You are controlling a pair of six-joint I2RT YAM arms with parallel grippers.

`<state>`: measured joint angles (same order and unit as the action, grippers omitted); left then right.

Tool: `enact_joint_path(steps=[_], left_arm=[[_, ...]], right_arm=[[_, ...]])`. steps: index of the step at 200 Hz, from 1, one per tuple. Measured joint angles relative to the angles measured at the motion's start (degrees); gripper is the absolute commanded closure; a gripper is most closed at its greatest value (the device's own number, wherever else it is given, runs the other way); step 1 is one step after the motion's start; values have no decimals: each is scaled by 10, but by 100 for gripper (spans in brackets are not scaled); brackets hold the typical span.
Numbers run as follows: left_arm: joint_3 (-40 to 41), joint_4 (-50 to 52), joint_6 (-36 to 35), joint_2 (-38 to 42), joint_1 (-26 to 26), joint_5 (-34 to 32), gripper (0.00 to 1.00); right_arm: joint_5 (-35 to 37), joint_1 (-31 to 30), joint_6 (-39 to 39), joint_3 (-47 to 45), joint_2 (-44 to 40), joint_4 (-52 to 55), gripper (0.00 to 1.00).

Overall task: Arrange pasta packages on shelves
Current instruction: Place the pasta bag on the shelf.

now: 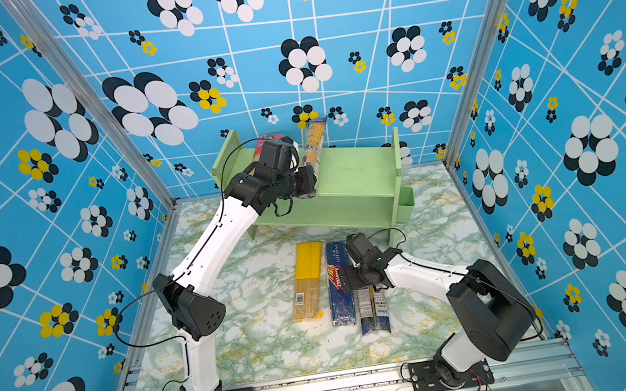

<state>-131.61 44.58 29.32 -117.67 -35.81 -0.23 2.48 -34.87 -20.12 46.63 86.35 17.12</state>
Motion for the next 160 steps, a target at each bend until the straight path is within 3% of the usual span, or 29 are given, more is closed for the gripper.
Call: enact_joint_path(steps=[36,39,54,160], left_arm=[[13,-28,0,0,0,2,58],[15,-31,0,0,0,2,54],[23,-44,-2,0,0,3,52],[82,-96,-2,20,0,-3,50]], right_arm=[[0,0,0,0,2,-2,4],[0,0,0,0,2,-2,4],[0,0,0,0,3,-2,4],[0,-1,0,0,5,-6,4]])
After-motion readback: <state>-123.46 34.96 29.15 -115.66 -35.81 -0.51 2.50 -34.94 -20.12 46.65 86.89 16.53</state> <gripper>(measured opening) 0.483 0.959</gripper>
